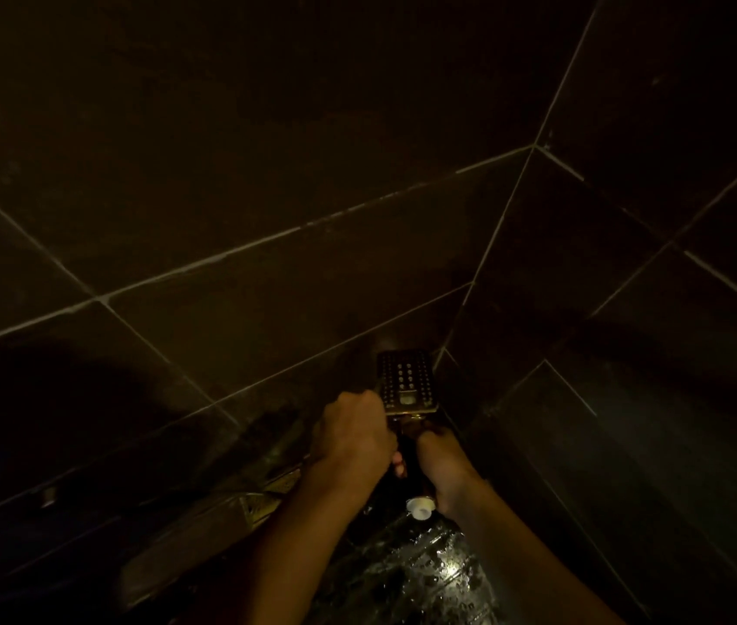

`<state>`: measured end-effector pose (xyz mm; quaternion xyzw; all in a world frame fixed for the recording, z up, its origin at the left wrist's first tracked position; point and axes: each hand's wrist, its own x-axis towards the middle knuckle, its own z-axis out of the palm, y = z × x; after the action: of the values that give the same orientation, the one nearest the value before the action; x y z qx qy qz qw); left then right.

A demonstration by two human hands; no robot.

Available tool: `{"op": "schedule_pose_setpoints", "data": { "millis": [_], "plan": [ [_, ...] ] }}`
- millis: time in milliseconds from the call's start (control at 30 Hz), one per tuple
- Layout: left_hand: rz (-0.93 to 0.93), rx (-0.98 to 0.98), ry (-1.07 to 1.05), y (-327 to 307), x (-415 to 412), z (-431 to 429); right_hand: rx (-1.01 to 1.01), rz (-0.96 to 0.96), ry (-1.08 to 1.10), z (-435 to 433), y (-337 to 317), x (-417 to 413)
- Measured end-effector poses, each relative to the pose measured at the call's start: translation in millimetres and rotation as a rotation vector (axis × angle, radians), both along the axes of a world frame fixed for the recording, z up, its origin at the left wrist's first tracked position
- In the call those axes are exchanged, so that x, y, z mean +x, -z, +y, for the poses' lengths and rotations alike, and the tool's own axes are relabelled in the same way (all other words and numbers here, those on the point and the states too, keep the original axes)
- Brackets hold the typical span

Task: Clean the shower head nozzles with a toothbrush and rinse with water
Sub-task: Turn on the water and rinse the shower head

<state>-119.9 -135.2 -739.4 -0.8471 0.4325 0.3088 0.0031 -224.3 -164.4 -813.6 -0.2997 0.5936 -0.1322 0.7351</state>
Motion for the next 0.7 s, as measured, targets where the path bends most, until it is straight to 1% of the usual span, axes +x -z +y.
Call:
{"op": "schedule_pose_setpoints", "data": {
  "millis": [100,200,400,500,600,700],
  "plan": [
    [0.017,0.008,0.026,2.9,-5.1,10.1,-0.015,0.044,0.01,-0.1,-3.5,-0.7],
    [0.023,0.029,0.047,4.2,-9.6,16.3,-0.021,0.045,0.015,0.8,-4.7,-0.6],
    [0.069,-0.058,0.065,2.6,-21.7,14.1,-0.07,0.037,-0.011,5.3,-0.4,0.3],
    [0.066,-0.062,0.063,1.3,-22.6,9.8,-0.063,0.068,-0.008,6.2,3.0,0.0],
    [0.059,-0.059,0.019,2.2,-14.2,7.5,-0.054,0.046,-0.003,6.2,1.7,-0.2],
    [0.053,-0.072,0.033,2.0,-13.5,7.9,-0.059,0.027,-0.01,4.5,-1.2,-0.4]
  ]
}}
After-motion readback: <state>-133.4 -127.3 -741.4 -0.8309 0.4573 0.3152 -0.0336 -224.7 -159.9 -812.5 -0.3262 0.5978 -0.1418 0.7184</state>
